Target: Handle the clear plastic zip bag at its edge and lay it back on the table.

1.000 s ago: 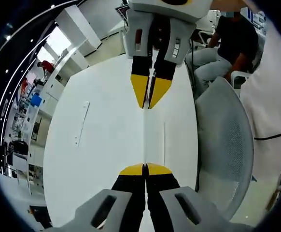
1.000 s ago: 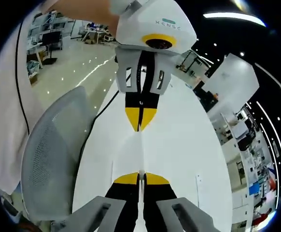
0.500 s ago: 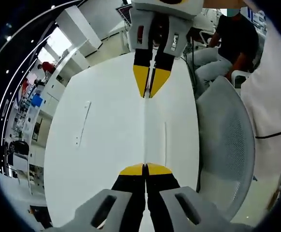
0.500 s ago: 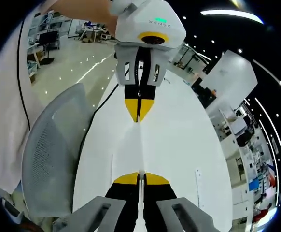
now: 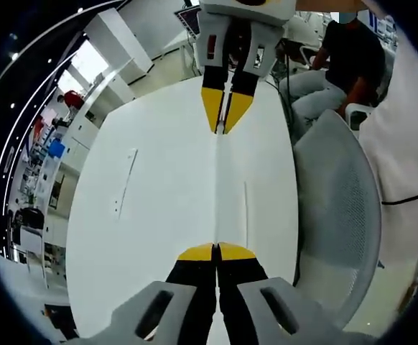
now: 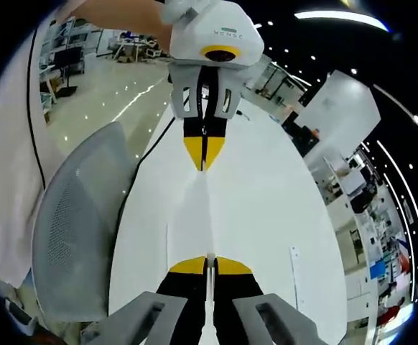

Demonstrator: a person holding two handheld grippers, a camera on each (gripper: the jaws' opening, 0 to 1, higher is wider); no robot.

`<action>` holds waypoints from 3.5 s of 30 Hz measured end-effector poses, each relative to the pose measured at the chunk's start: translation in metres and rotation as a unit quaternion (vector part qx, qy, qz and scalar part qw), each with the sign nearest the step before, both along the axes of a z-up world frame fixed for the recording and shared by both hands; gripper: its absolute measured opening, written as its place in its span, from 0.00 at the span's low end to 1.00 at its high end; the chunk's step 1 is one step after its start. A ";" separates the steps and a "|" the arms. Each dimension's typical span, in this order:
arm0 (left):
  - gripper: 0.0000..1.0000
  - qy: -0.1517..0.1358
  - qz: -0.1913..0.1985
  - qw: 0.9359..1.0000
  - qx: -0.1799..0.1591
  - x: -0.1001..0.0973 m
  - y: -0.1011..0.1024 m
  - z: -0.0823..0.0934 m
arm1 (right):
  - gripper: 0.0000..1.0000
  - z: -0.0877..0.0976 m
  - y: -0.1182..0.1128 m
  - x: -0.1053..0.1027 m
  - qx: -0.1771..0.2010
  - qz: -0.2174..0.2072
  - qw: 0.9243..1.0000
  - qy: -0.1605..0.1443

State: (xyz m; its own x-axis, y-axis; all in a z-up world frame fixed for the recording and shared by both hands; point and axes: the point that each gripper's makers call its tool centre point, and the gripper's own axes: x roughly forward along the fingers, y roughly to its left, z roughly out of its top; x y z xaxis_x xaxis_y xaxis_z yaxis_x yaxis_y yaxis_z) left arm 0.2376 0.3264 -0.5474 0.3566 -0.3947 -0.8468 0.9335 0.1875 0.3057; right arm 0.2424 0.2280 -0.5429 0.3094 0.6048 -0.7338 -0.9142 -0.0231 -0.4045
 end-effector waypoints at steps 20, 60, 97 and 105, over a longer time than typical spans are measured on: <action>0.00 -0.004 -0.003 1.000 0.011 0.004 0.007 -0.004 | 0.00 -0.004 -0.015 0.006 -0.010 -0.014 1.000 0.000; 0.00 -0.054 -0.036 0.998 0.009 0.009 -0.008 0.007 | 0.08 0.032 0.008 0.004 0.083 -0.044 0.992 0.090; 0.00 -0.081 -0.035 0.996 0.000 0.012 -0.018 0.014 | 0.00 -0.011 0.032 -0.007 0.034 -0.018 0.988 0.150; 0.00 -0.080 -0.026 0.996 -0.006 0.012 -0.012 0.013 | 0.00 -0.010 0.037 -0.006 0.038 -0.028 0.987 0.156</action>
